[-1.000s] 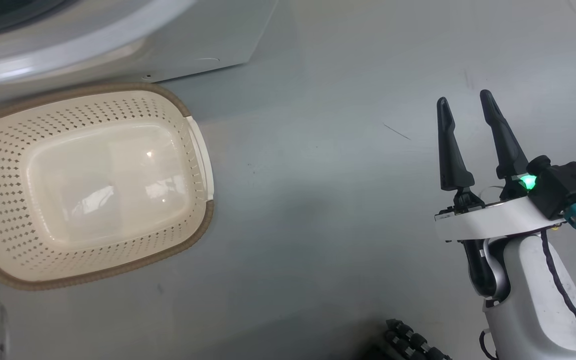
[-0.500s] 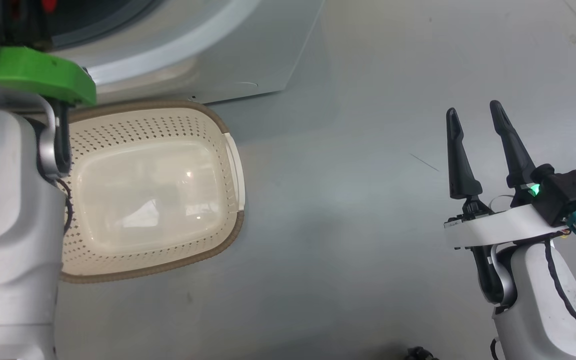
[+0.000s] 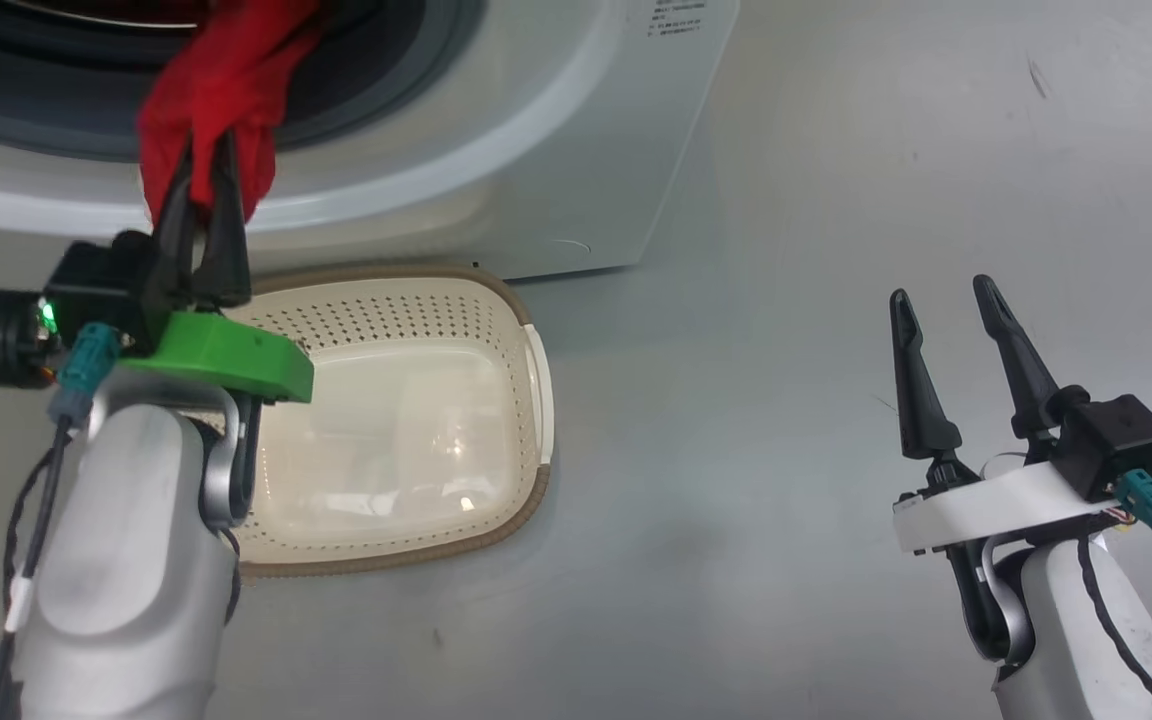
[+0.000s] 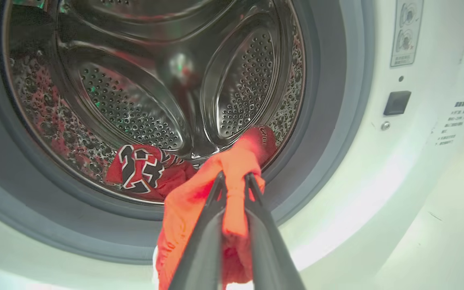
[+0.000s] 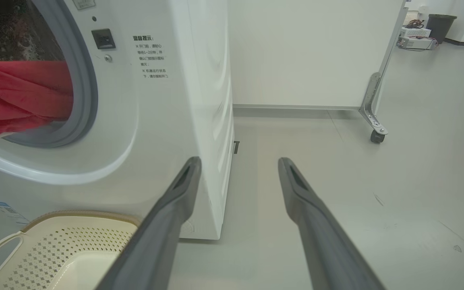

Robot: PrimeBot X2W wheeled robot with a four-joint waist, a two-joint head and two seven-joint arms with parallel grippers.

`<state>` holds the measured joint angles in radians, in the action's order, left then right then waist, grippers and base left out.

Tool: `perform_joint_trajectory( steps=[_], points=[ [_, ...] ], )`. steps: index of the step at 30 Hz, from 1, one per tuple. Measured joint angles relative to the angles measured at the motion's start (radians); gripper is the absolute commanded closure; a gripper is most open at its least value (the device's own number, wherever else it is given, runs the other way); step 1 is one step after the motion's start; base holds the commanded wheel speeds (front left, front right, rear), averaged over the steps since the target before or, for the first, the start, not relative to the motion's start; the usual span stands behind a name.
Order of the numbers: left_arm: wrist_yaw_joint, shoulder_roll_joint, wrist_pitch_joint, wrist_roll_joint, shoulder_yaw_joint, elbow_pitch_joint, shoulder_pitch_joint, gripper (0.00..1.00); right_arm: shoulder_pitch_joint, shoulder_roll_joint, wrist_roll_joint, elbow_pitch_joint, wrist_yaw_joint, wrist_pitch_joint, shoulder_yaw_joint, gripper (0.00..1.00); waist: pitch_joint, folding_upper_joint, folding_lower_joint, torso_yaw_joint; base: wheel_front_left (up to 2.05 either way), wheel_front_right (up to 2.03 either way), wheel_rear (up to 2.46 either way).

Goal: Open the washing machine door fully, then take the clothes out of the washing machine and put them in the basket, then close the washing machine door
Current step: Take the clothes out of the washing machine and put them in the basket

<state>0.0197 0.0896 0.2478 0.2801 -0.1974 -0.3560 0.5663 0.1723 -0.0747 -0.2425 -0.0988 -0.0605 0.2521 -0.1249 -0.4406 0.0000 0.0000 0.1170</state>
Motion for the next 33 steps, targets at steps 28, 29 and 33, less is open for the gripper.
perform_joint_trajectory(
  steps=[28, 29, 33],
  points=[
    [0.030, -0.021, 0.004, 0.002, -0.018, 0.249, -0.384, 1.00, -0.131, 0.003, 0.007, -0.028, -0.009, 0.000, -0.050, 0.00, 0.233, 0.0000, 0.0000, -0.123, 0.00, 0.00, 0.00],
    [0.030, -0.021, 0.004, 0.002, -0.020, 0.255, -0.394, 1.00, -0.134, 0.003, 0.007, -0.025, -0.008, 0.000, -0.050, 0.00, 0.235, 0.0000, 0.0000, -0.122, 0.00, 0.00, 0.00],
    [0.029, -0.021, 0.004, 0.005, -0.035, 0.260, -0.425, 1.00, -0.140, 0.004, 0.007, -0.019, -0.007, -0.001, -0.051, 0.00, 0.236, 0.0000, 0.0000, -0.120, 0.00, 0.00, 0.00]
  ],
)
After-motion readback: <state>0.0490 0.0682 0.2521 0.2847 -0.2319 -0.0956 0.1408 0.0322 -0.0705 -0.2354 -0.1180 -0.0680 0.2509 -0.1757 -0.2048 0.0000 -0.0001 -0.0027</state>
